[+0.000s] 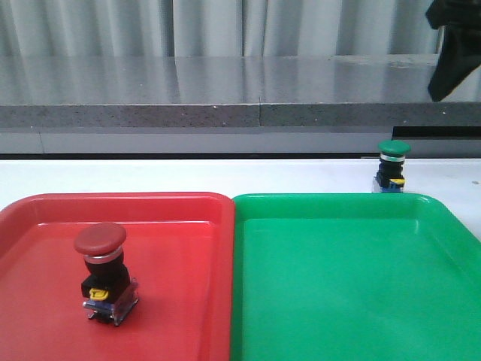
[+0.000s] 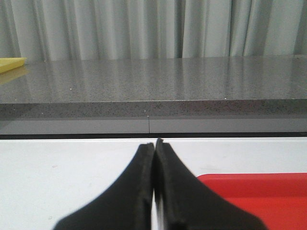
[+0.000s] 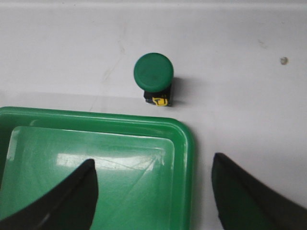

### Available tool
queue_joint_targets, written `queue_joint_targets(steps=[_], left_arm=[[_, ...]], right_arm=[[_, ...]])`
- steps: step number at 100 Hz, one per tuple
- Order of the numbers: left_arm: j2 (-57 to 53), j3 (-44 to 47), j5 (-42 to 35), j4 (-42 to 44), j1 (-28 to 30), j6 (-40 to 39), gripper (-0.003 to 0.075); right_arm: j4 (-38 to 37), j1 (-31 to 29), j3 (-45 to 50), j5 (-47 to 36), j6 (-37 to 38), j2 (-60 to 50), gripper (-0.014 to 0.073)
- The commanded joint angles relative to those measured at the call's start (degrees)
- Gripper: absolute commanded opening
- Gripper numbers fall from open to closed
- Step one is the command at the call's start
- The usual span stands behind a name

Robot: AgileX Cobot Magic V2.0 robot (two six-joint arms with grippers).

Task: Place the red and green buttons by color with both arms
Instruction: 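Lower the right gripper onto the green push-button and close it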

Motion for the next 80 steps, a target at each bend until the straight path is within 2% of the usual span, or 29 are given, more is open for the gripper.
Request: queue_joint_targets(steps=[1,46,80], left_arm=[[-1.85,0.58,-4.19,-0.29,0.17,-0.43,-0.0020],[-1.85,0.58,-4.19,-0.29,0.17,-0.43,-0.0020],[-1.85,0.58,-4.19,-0.29,0.17,-0.43,-0.0020]], right_arm=[[1.21,0.41,-3.31,-3.57,-1.72,0.40,0.0512],[0.65,0.48,-14.88,-2.02,-1.72,14.22,0.0512],[0.13,0.43,-24.98,5.15,-1.72,24.19,0.0512]])
